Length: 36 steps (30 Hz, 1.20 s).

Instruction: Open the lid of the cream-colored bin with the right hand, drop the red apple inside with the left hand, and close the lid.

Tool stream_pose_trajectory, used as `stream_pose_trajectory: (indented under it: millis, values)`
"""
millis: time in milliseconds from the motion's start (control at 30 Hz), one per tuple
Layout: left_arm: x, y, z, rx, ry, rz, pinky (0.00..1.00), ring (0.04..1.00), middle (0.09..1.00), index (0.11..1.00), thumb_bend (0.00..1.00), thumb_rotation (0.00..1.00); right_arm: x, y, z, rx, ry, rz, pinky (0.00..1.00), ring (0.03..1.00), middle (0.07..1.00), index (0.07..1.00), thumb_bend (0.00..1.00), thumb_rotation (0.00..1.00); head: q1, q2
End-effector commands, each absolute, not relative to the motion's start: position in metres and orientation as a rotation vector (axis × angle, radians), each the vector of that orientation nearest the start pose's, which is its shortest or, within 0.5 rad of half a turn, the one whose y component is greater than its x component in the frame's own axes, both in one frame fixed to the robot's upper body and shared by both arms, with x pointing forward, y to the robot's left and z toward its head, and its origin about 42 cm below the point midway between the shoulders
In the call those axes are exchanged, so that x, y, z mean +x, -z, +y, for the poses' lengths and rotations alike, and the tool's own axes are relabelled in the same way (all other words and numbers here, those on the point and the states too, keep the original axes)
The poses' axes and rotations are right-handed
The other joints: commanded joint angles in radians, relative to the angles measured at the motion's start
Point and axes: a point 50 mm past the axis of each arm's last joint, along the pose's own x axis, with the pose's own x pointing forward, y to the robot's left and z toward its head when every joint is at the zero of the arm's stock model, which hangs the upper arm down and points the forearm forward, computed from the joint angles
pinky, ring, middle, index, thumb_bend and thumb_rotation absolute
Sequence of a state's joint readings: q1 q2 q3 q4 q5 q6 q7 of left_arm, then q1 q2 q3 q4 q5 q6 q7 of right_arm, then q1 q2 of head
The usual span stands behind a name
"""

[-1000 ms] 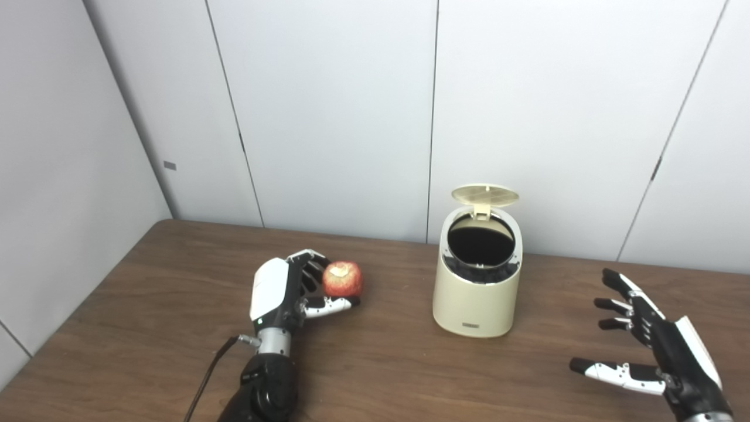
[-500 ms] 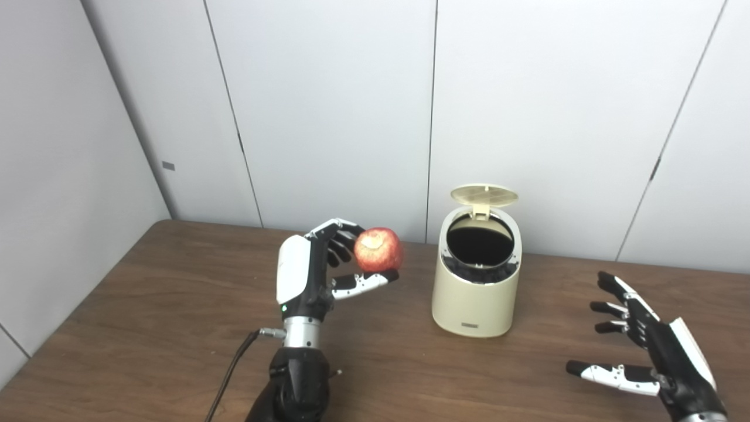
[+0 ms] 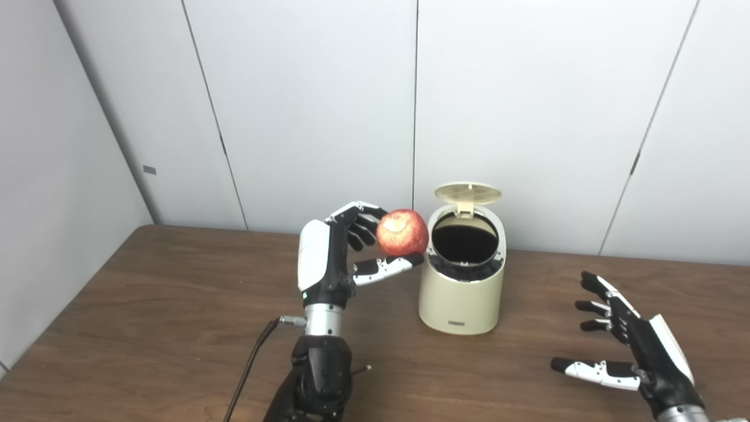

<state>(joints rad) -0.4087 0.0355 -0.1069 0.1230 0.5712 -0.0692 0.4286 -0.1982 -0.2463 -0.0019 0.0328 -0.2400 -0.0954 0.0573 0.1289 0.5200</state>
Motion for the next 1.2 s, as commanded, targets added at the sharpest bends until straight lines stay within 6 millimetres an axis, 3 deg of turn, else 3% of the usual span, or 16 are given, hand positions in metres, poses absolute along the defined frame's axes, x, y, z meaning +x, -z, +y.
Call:
stream_pose_trajectory:
  millis: [0,700,1167]
  values:
    - [0.400,-0.240,0.159,0.509,-0.263,-0.635,0.34,0.407,0.465,0.498,0.53,0.00,0.354,-0.186,-0.270,-0.507,-0.068,-0.372,0.65,0.790,0.898,0.891,0.73,0.13,-0.002,0.000]
    - [0.419,-0.261,0.119,0.521,-0.194,-0.714,0.32,0.399,0.484,0.480,0.53,0.00,0.350,-0.185,-0.263,-0.517,-0.055,-0.372,0.64,0.792,0.903,0.893,0.74,0.17,-0.045,-0.009]
    - [0.433,-0.247,0.102,0.561,-0.159,-0.703,0.31,0.383,0.458,0.499,0.53,0.00,0.345,-0.184,-0.266,-0.512,-0.043,-0.382,0.63,0.800,0.907,0.891,0.74,0.16,-0.068,0.005]
